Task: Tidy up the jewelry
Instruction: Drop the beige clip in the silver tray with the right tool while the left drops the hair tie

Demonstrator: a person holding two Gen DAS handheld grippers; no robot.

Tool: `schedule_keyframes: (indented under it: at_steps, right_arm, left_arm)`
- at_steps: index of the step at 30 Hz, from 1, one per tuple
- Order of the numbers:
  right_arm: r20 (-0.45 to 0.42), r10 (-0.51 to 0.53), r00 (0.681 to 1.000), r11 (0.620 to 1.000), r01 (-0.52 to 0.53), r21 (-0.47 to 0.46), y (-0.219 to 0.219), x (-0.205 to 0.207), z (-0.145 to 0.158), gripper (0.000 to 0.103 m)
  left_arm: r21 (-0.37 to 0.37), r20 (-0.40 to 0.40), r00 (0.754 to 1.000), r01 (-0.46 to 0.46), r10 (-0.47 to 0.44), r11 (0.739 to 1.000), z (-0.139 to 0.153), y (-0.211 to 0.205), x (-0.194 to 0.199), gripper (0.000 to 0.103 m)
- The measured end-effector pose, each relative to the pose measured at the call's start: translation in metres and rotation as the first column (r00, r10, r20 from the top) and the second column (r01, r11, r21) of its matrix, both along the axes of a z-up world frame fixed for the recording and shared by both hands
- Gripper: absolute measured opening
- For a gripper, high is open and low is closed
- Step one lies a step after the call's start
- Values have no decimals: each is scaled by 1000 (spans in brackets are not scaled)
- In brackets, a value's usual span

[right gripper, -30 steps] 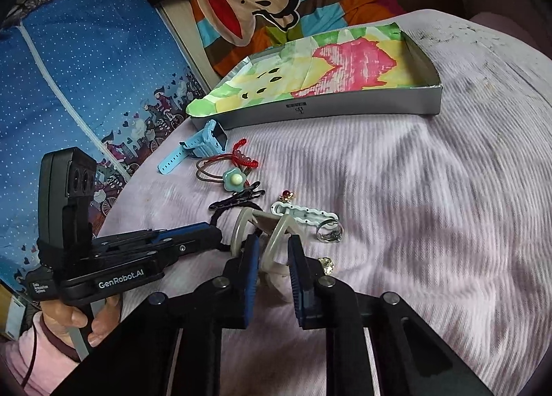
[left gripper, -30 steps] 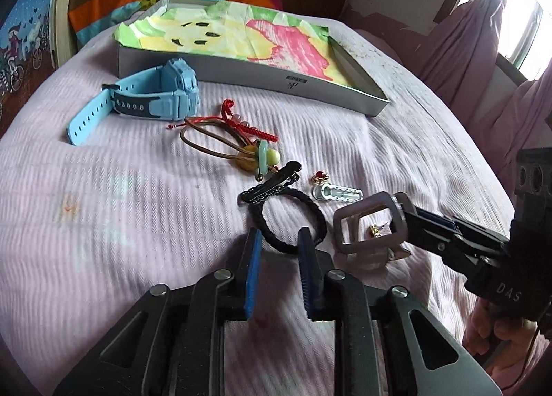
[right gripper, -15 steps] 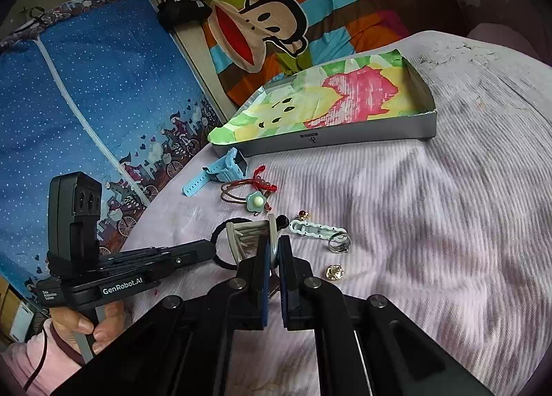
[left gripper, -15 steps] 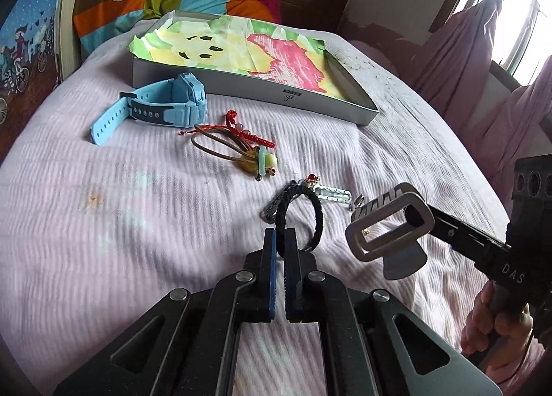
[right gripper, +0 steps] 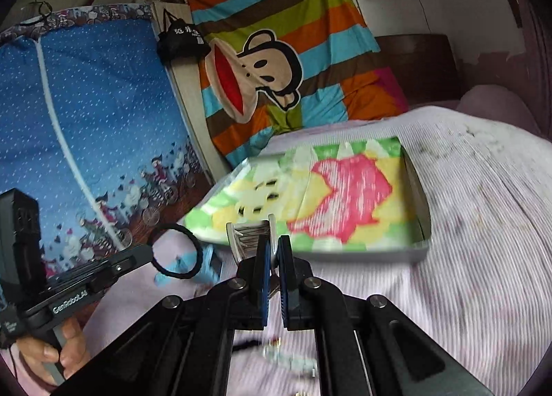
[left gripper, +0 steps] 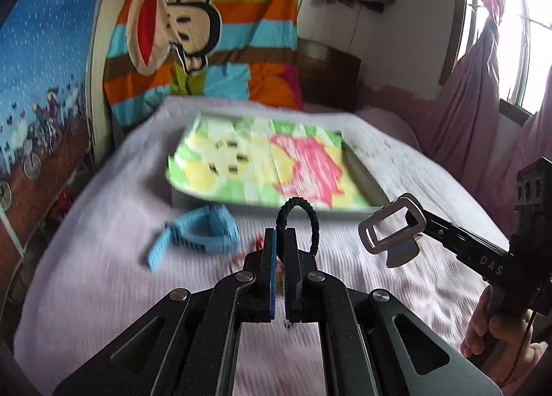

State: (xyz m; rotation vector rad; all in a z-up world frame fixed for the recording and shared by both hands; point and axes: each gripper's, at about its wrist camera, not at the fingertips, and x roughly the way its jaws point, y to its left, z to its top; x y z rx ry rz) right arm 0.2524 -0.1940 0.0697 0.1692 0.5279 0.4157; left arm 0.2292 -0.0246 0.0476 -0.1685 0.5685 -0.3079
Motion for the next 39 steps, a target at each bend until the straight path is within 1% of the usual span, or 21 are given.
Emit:
schedule_keyframes:
  at_steps: [2,4,8,13,17,21,22,23,24,25,26,28,29,30,31,32,33,35,37,38,39]
  right_arm:
    - [1,-5,1000,1000,5,8,8,20,-2,5]
    - [-2,-5,1000,1000,5,22,14,37,-7,5]
    - [-24,-1,1000,999,2,48,24,73,-27,5]
    - [-86,11,996,997,-5,72,28,101,-55,5]
    - [-121,22,992,999,-17,44,32,108,-68,6]
    - [-138,2,990,999,3,35,25,105,-72,7]
    - [-138,2,990,999,3,37,22,104,-72,15]
    - [-132,-2,991,1000,6,31,19,101,-71,27]
    - [-119,-11,993,1000,13,21,17,98,-69,34]
    - [-106,-18,994,1000,19,12,16,95,-66,47]
    - [-92,-23,996,1000,24,5,13,91,-63,54]
    - [-71,-26,997,1000,26,-9,10,83,-57,54]
    - [-58,-26,998,1000,25,-16,8,78,-52,54]
    - [-48,-25,999,999,24,-21,7,74,-49,55]
    - [-32,-22,999,999,21,-28,6,68,-45,59]
    - [-19,-21,1000,999,20,-36,6,61,-42,66]
    - [-2,-27,1000,999,27,-47,4,54,-38,71]
    - [45,-41,998,997,43,-61,0,33,-28,87]
    - [83,-48,995,997,54,-64,-3,16,-20,94]
    - [102,-56,993,996,62,-61,-7,5,-16,99]
    - [115,-62,991,996,69,-56,-9,-3,-12,102]
  left_arm:
    - [-21,26,999,-29,29,999,7,7,17,2]
    - [-17,49,997,-55,55,998,11,14,36,2]
    - [-4,56,994,-89,89,996,3,25,75,2]
    - [3,-12,993,-121,121,993,-24,34,128,2]
    - [-11,-65,989,-133,132,991,-44,39,146,2]
    - [0,-104,987,-122,121,993,-59,39,151,2]
    - [7,-110,987,-117,117,993,-62,38,150,2]
    - [13,-116,987,-114,115,993,-63,36,151,2]
    - [12,-116,987,-110,110,994,-65,37,149,2]
    - [14,-114,987,-115,116,993,-64,35,148,3]
    - [14,-113,987,-116,117,993,-63,34,146,3]
    - [17,-111,987,-116,117,993,-61,34,144,4]
    - [24,-111,986,-120,122,992,-59,33,143,8]
    - [32,-106,986,-124,127,992,-58,33,139,17]
    - [37,-95,987,-128,131,991,-55,32,134,25]
    - [38,-74,988,-135,137,990,-53,33,127,40]
    - [35,-51,988,-144,146,989,-49,33,120,48]
    - [26,-7,987,-158,158,987,-42,33,105,50]
    - [19,13,986,-164,164,986,-36,33,91,56]
    - [14,28,985,-168,168,986,-33,34,83,64]
    - [11,51,983,-175,174,985,-29,33,74,74]
